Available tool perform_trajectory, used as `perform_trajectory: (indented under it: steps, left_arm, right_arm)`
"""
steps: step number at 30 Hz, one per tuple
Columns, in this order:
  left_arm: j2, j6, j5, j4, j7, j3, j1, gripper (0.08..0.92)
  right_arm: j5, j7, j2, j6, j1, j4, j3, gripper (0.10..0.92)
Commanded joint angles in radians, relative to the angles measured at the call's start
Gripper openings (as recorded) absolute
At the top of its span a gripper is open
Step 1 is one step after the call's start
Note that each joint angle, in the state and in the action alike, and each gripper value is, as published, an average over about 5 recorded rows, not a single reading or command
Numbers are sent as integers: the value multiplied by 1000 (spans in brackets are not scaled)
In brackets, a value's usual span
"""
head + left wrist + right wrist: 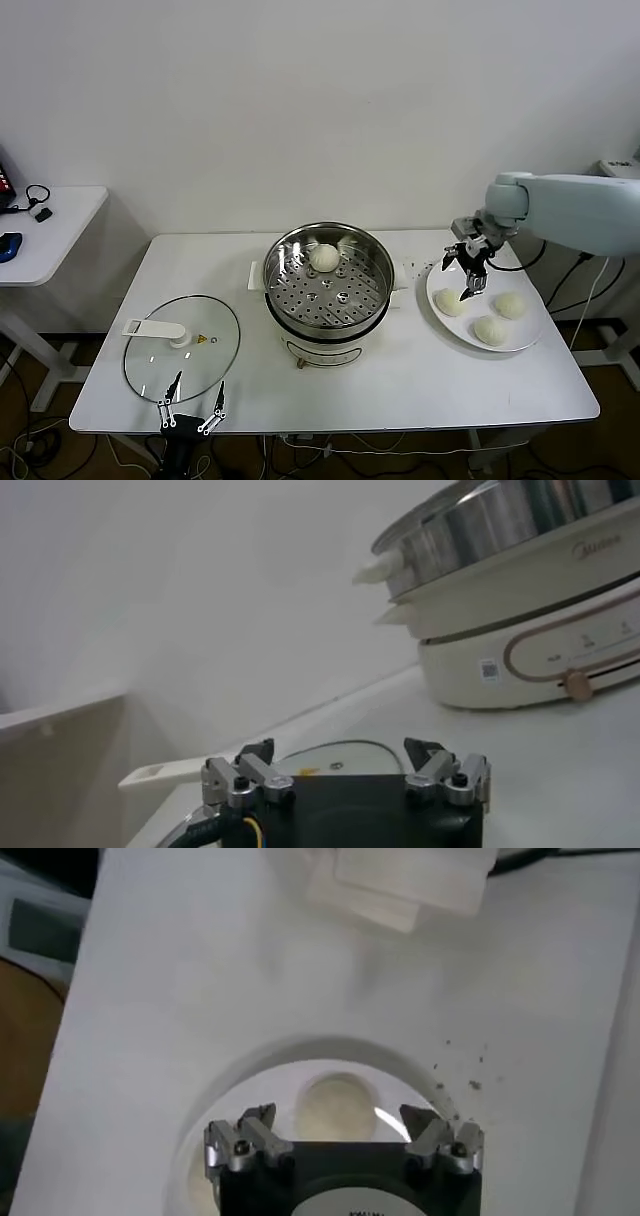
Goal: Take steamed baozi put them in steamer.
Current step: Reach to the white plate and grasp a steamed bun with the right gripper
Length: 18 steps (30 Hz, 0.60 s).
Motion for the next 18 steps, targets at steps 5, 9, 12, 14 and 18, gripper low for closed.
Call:
perform_trajectory:
  steps: [5, 9, 12, 14, 18]
  left_arm:
    - [3, -4, 2, 7, 1, -5, 4, 823]
    - [3, -4, 3, 13, 0, -9, 4, 823]
    - [3, -5, 4, 15, 0, -9, 4, 823]
    - [4, -5, 5, 16, 0, -8, 4, 823]
    - [6, -3, 6, 16, 1, -8, 4, 823]
  right_arm:
    - [-70, 16, 10, -77, -196, -138, 138, 823]
    - [-81, 14, 22, -68, -216, -175, 162, 823]
    - [-90, 12, 31, -58, -231, -208, 185, 823]
    - [-100, 9, 34, -52, -238, -224, 194, 823]
    - [-114, 4, 33, -50, -246, -231, 198, 823]
